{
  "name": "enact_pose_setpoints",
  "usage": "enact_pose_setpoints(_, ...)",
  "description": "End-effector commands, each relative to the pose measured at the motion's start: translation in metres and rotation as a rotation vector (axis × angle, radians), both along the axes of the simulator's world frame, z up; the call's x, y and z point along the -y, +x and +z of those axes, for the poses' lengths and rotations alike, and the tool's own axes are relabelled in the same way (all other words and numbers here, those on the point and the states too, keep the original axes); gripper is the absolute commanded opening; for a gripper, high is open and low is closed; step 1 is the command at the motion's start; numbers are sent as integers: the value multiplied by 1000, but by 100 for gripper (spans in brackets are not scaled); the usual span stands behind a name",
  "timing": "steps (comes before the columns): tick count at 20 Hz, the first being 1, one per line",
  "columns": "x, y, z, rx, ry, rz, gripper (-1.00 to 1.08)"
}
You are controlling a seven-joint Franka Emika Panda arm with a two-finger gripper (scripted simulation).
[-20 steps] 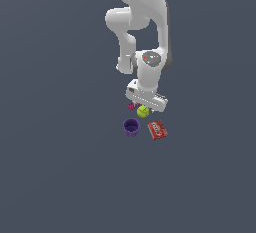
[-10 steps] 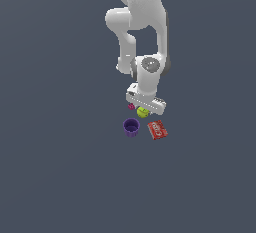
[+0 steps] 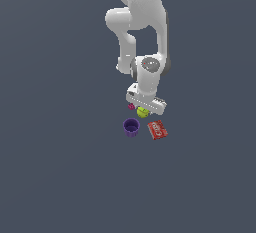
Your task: Pick up a designated object from a clutter of objects.
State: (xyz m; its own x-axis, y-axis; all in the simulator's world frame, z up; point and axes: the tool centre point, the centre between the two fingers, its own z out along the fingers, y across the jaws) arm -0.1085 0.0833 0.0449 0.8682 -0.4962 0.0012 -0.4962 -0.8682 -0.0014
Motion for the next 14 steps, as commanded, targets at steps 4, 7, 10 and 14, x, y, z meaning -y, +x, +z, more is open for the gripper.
enact_pose_setpoints(4, -1, 1, 3, 0, 0, 0, -100)
enact_pose_setpoints(7, -3, 4, 10, 0, 0, 0, -100)
enact_pose_setpoints(10, -5, 8, 20, 0, 0, 0, -100)
enact_pose_setpoints(14, -11, 16, 40, 0, 0, 0, -100)
